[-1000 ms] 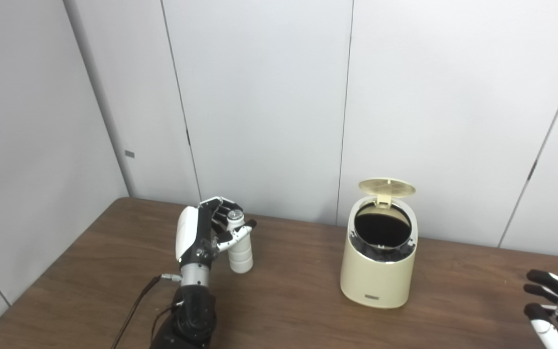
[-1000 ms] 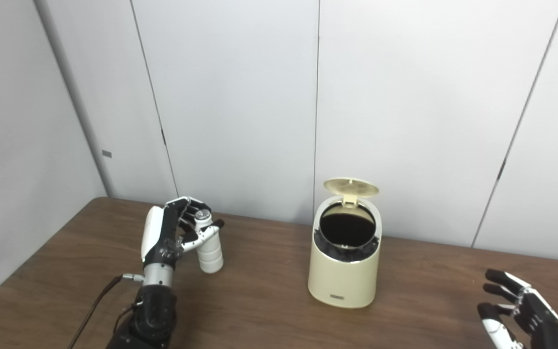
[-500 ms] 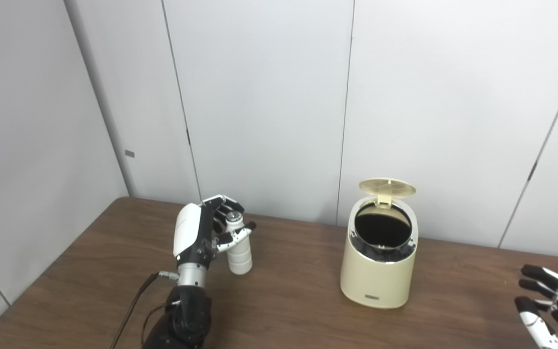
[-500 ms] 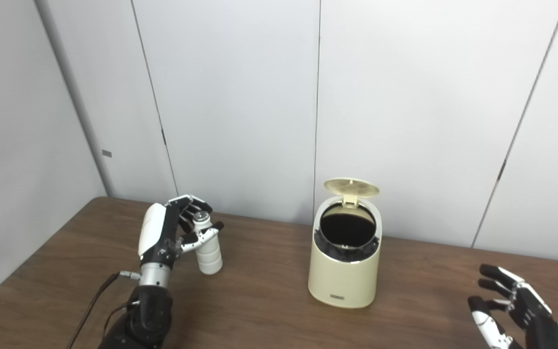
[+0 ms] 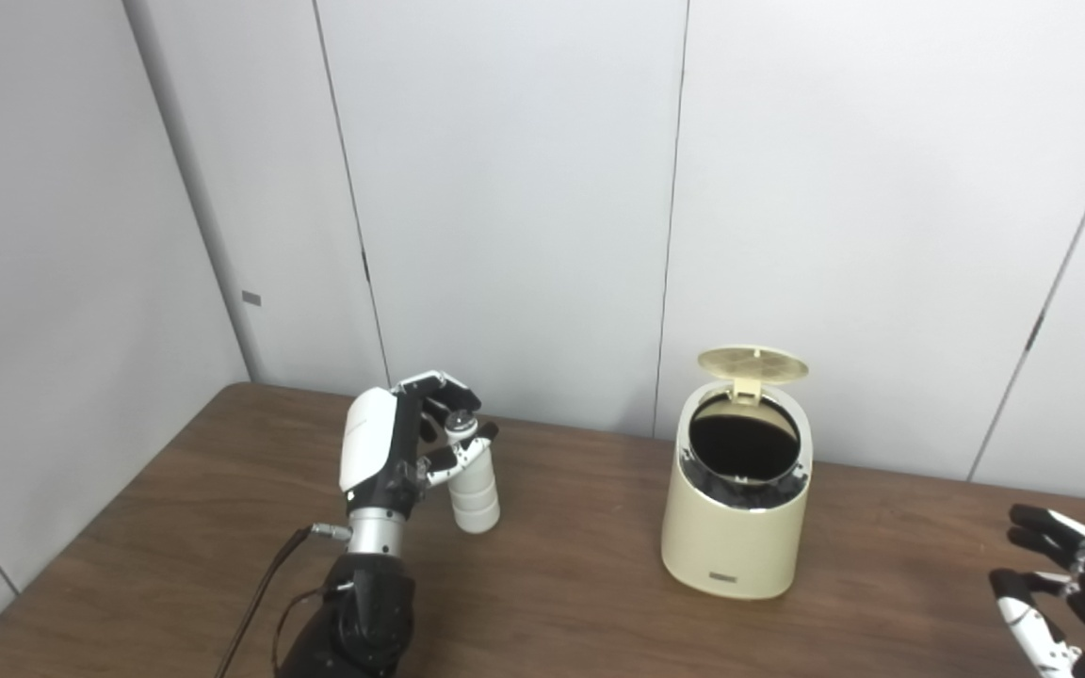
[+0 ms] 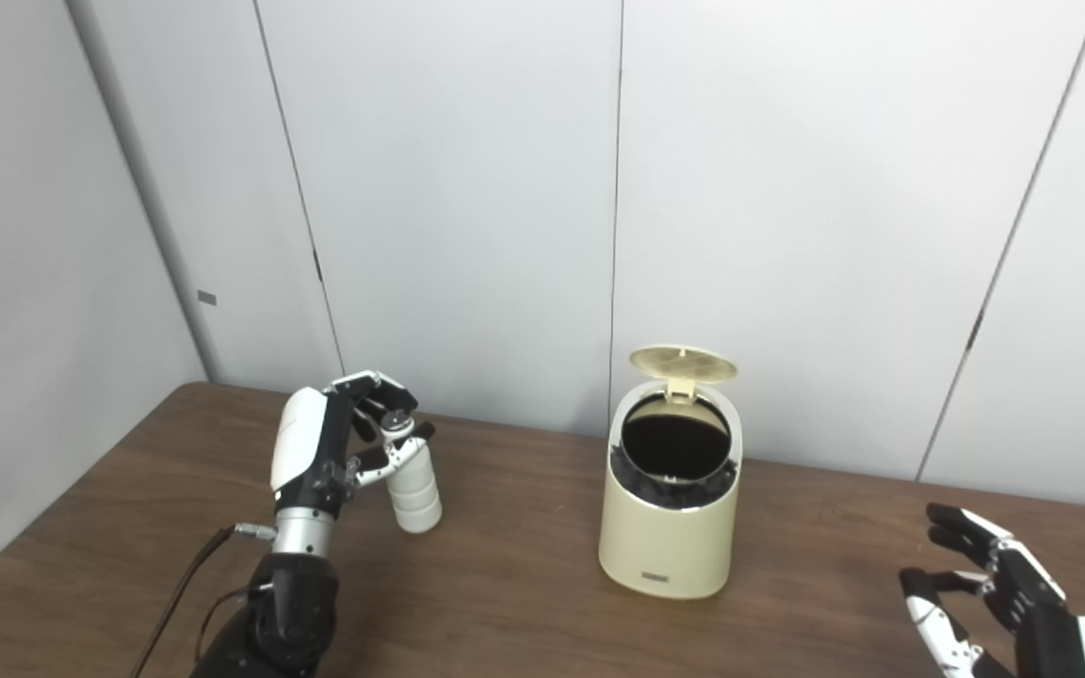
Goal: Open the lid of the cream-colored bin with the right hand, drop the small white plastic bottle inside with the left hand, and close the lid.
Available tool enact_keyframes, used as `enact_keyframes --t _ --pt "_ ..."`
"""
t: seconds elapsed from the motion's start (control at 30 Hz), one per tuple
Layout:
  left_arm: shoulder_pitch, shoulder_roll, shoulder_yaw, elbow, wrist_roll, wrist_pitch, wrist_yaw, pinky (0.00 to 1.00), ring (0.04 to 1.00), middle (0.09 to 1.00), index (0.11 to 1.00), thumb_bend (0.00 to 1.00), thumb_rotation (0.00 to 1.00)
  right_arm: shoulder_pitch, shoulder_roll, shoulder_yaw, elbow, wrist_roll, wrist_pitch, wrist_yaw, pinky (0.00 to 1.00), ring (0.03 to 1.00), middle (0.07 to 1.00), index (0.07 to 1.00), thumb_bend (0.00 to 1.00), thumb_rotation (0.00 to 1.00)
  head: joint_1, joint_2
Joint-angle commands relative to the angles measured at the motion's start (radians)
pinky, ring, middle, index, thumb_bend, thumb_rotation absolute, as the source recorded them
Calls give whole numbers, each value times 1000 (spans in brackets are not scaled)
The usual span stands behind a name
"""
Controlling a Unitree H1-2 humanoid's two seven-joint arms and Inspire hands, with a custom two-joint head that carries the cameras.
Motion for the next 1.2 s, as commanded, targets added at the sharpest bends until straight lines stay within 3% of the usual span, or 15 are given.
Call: enact_keyframes --t 0.0,0.37,0.83,1.07,1.17 --pt "-34 22 0 -49 16 -34 17 356 459 510 450 503 0 -26 2 -2 -45 -4 -13 -5 535 735 766 715 56 215 0 -1" --pt "-38 7 -10 -151 32 -6 -9 395 504 509 428 500 0 -24 6 -1 -60 -16 5 -4 558 740 775 730 52 5 -3 -1" --pt "-28 11 -10 -125 54 -22 2 369 495 503 439 502 0 -20 4 0 -73 -11 24 -1 562 747 779 736 52 9 -2 2" --pt "-27 12 -4 -99 47 -80 46 391 530 489 431 499 0 -19 1 0 -59 -7 10 -2 593 761 788 742 62 0 -2 2" --pt "-29 22 -6 -64 13 -183 55 540 547 486 473 512 0 -19 -1 -1 -58 -16 13 -4 577 753 781 737 57 1 -2 2"
